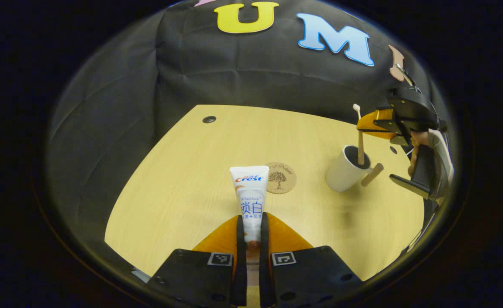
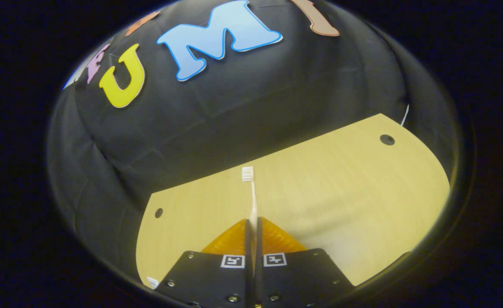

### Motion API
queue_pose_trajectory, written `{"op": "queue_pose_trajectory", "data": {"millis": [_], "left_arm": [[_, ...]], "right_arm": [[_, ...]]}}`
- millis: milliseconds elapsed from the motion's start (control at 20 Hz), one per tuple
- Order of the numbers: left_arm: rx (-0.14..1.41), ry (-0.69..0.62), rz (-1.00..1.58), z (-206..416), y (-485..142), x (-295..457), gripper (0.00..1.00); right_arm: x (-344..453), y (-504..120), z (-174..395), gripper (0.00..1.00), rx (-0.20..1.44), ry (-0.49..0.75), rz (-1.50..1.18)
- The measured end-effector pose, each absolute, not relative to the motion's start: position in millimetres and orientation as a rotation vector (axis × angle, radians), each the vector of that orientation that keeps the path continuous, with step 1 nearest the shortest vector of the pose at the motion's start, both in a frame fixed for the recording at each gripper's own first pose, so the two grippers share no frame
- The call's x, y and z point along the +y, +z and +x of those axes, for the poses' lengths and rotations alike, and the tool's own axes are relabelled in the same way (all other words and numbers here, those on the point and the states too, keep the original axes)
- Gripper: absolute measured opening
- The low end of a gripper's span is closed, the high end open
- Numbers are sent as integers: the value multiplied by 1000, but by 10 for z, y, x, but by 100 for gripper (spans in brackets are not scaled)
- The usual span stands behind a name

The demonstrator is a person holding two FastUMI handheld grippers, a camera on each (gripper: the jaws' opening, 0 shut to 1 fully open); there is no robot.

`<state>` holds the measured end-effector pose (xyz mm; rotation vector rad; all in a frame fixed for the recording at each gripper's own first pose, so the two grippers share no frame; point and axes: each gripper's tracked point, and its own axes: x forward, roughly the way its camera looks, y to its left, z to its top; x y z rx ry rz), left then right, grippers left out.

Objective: Put the toothbrush and toothpaste on the desktop into the cup, then pick up the cup and place it on the coaster on the desktop.

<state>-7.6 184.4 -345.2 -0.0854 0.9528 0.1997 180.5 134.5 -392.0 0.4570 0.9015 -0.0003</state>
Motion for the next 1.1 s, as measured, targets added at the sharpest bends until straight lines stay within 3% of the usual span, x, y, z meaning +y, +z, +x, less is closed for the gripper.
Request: {"op": "queue_pose_trajectory", "data": {"millis": [400,1100], "left_arm": [[958,186,-75,309,-3531,1621,19],[822,16,-61,1603,-3487,833,19]], "right_arm": [[1447,-3872,1613,4,816,59,412],[932,-3671,1192,5,837,45,409]]}}
